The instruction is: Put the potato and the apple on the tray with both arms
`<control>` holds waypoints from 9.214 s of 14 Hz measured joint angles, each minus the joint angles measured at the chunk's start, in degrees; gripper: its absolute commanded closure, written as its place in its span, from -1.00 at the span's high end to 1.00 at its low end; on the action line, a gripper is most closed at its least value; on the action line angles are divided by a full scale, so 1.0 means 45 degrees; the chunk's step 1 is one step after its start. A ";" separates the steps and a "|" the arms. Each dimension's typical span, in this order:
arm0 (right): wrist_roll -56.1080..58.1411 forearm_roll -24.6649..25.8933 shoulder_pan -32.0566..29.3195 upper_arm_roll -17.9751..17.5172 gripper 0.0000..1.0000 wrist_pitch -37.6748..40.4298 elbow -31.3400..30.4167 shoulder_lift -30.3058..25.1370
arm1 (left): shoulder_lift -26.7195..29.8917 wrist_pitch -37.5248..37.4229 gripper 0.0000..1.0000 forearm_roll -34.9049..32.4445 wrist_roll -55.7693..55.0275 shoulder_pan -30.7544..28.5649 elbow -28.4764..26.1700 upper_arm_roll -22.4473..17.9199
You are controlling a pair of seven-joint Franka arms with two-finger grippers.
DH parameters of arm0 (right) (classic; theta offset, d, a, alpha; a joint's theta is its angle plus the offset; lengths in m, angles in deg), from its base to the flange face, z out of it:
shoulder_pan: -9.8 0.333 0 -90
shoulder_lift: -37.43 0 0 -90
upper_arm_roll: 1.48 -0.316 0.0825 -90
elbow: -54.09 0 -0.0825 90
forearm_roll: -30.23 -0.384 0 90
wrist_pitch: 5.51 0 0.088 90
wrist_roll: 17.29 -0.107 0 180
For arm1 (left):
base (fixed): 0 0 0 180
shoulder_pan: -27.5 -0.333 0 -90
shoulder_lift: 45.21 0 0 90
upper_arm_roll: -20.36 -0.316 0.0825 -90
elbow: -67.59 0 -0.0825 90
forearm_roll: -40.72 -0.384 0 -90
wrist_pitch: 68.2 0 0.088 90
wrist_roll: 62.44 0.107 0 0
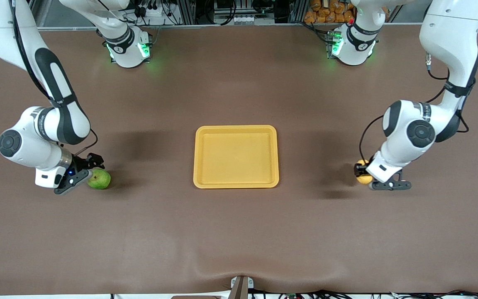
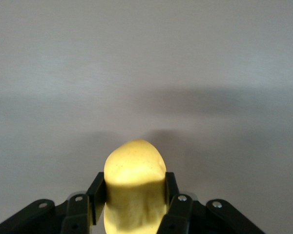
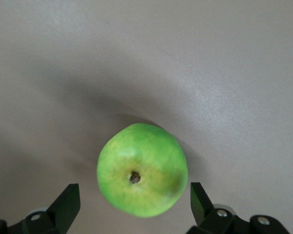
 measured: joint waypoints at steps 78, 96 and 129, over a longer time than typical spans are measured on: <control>0.2038 0.2644 0.4842 -0.2954 1.00 0.2987 0.2353 -0.0107 | 0.2860 -0.8615 1.00 -0.0162 -0.2244 0.2026 0.5417 -0.0188; -0.0294 0.2683 -0.0491 -0.2886 1.00 0.5572 0.2434 -0.4616 | 0.5579 -1.2055 1.00 0.1798 0.1208 0.1564 0.5514 -0.1871; -0.9953 0.0963 0.0504 0.0629 1.00 1.1004 0.4345 -0.6893 | 0.6263 -1.2591 1.00 0.1799 0.0914 0.1726 0.5471 -0.1870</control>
